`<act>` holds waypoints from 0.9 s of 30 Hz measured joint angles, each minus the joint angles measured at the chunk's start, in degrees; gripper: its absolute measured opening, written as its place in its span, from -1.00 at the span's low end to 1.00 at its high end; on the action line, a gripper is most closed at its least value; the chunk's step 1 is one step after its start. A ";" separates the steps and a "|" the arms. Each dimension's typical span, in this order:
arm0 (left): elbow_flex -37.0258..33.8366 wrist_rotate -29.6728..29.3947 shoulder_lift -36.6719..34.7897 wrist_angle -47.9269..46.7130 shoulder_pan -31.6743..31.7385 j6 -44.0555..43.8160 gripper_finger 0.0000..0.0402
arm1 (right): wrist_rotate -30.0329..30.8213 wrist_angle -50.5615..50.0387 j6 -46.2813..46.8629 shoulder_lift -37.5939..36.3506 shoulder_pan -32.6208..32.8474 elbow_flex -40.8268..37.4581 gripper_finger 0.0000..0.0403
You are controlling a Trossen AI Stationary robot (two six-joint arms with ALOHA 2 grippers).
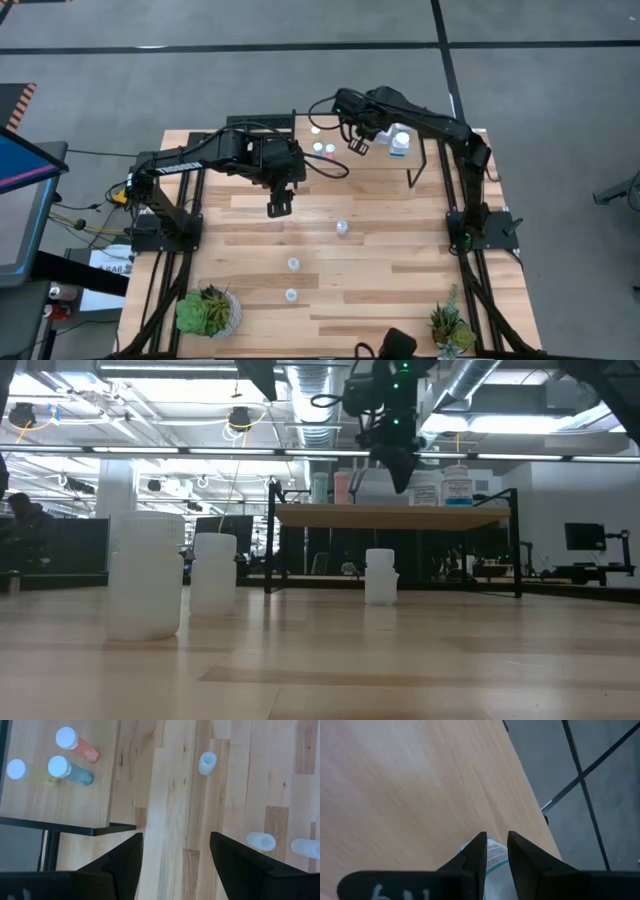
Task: Pick and place medicine bottles onto shelf by color
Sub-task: Align the white pill bottle with the other white pill bottles on the shelf
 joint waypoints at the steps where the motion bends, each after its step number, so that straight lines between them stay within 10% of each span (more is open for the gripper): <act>1: 0.00 0.00 0.00 0.02 0.00 -0.01 0.08 | 0.00 -0.44 -0.61 0.00 -0.30 0.00 -0.52; 27: 0.00 0.02 0.02 0.44 0.00 -1.22 0.08 | 0.02 -10.80 -0.91 0.08 -0.26 -0.02 -0.73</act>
